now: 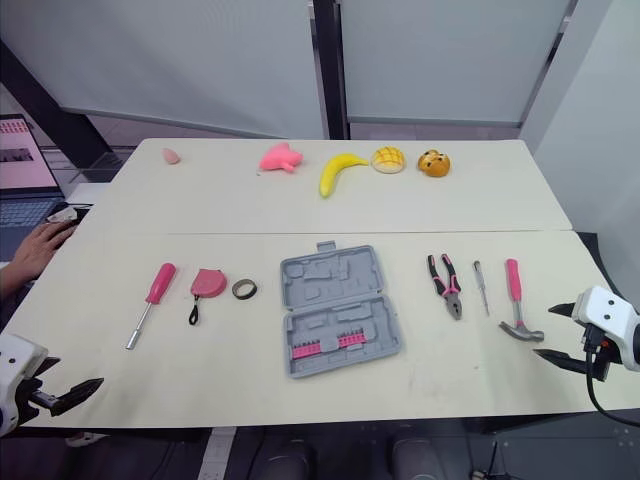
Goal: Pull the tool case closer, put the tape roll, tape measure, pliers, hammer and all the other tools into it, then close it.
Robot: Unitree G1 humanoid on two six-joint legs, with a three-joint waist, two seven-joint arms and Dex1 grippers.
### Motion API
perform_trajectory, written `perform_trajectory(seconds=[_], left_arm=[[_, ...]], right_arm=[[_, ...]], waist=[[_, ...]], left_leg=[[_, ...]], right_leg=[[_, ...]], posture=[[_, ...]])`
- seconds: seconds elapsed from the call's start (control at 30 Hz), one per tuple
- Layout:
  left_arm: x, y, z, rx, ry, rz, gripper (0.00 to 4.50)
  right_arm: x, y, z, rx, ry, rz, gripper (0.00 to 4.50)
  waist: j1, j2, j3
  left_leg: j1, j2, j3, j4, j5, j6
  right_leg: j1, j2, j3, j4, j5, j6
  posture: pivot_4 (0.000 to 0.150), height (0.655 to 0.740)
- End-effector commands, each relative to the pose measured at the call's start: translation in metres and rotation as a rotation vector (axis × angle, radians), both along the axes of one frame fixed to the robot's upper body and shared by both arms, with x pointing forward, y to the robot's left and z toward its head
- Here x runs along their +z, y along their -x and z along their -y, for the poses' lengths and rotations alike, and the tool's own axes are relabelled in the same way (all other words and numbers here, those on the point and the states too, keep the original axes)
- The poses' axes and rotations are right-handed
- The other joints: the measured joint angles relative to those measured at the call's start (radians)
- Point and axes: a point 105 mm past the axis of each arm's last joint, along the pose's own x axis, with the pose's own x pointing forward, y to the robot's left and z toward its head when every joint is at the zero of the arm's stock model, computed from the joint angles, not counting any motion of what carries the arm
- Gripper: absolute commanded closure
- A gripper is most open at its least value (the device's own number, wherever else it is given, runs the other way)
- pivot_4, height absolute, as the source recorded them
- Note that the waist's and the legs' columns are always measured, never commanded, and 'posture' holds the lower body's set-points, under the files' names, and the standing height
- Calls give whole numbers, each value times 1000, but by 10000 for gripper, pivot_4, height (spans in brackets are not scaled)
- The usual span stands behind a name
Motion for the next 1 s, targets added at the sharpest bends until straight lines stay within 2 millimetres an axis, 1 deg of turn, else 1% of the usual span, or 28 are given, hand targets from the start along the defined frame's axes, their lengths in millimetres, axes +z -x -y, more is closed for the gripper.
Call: perform_trajectory(seconds=[0.03,0.33,0.43,0.63,0.83,1.0], left_arm=[[5,-1,0,-8,-3,15,0],[19,-9,5,-64,48,91,0],[22,-10,5,-66,72,108,0],[17,-6,2,-74,42,81,0],[14,-3,-2,-67,27,71,0],[9,0,1,-88,20,48,0]], right_arm=[[7,-2,-1,9,3,34,311],[14,-9,-3,-17,11,92,311],[14,-9,-1,-41,3,86,311],[12,-8,3,-81,8,59,311],[13,-8,3,-76,16,59,311],[14,-12,2,-100,13,86,311]], waist=[[0,0,0],[0,0,0],[0,0,0],[0,0,0],[0,0,0],[0,0,0]], left_leg=[[0,0,0,0,0,0],[0,0,0,0,0,0],[0,0,0,0,0,0],[0,0,0,0,0,0],[0,0,0,0,0,0],[0,0,0,0,0,0]], right_leg=[[0,0,0,0,0,0],[0,0,0,0,0,0],[0,0,0,0,0,0],[0,0,0,0,0,0],[0,0,0,0,0,0],[0,0,0,0,0,0]], posture=[[1500,7400],[1500,7400],[1500,7400],[1500,7400],[1500,7400],[1500,7400]])
